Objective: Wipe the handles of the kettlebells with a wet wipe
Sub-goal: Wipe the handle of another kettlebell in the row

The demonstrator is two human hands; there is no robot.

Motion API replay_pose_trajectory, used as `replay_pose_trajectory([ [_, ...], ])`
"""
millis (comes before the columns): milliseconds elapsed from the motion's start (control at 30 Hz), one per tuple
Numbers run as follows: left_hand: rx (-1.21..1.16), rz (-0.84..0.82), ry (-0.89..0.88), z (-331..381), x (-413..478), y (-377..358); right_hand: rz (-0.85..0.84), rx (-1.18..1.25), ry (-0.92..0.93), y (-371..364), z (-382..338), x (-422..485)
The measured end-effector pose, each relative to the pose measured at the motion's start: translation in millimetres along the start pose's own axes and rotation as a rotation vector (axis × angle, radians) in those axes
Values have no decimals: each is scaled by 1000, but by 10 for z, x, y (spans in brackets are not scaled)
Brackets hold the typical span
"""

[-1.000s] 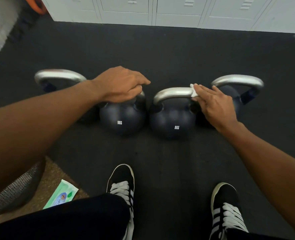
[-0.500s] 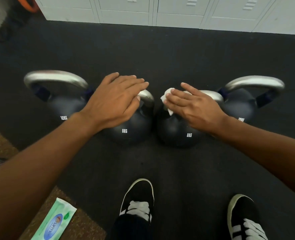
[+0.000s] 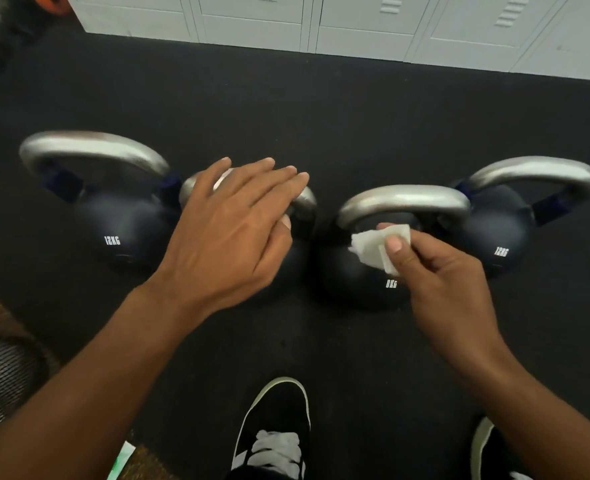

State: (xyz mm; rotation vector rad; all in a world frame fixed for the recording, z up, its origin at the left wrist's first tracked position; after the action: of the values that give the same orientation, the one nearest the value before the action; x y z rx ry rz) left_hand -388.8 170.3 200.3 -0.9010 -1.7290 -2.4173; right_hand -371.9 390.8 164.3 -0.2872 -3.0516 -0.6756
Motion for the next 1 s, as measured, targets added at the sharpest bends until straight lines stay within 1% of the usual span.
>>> replay_pose_trajectory([
  [33, 50, -15, 11, 8, -31, -20, 17, 108, -72, -29, 23, -20],
  [100, 134, -49, 47, -3, -100, -75, 56, 260, -149, -107, 10, -32],
  [200, 215, -95, 96, -37, -203, -169, 69, 355, -190, -292, -84, -7],
  [300, 261, -114, 133, -100, -264, -227, 110, 378, -242, -469, -83, 90],
  [367, 288, -122, 149, -144, -270, -245, 201, 313, -174, -512, -104, 192],
  [433, 301, -129, 154, -187, -261, -247, 295, 228, -46, -544, -158, 250],
  [533, 327, -130, 145, -205, -237, -244, 353, 43, 128, -681, -194, 203],
  [567, 333, -126, 145, -204, -234, -246, 327, -13, 170, -771, -171, 163],
  [633, 336, -113, 146, -205, -236, -263, 188, -53, 217, -988, -78, 71],
  [733, 356, -91, 123, -216, -271, -324, -59, -27, 189, -1256, 85, -68],
  [800, 360, -77, 111, -237, -277, -361, -179, -31, 190, -1412, 128, -163],
  [933, 345, -30, 99, -280, -278, -366, -208, -67, 188, -1544, 186, -146],
  [1000, 329, 2, 87, -281, -275, -356, -202, -14, 158, -1495, 158, -66],
])
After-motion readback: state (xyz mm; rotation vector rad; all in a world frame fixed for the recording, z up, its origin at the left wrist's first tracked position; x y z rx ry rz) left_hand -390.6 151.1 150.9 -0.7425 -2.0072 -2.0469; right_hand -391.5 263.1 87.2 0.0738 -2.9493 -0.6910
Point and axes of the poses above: each hand's wrist, its own x-axis towards the middle knuckle, its own y-axis out of the back of the hand, z = x × y, the point moved 8 cm from there along x, towards the middle knuckle, and after that the axes turned 7 degrees about z, right-handed, at the moved point
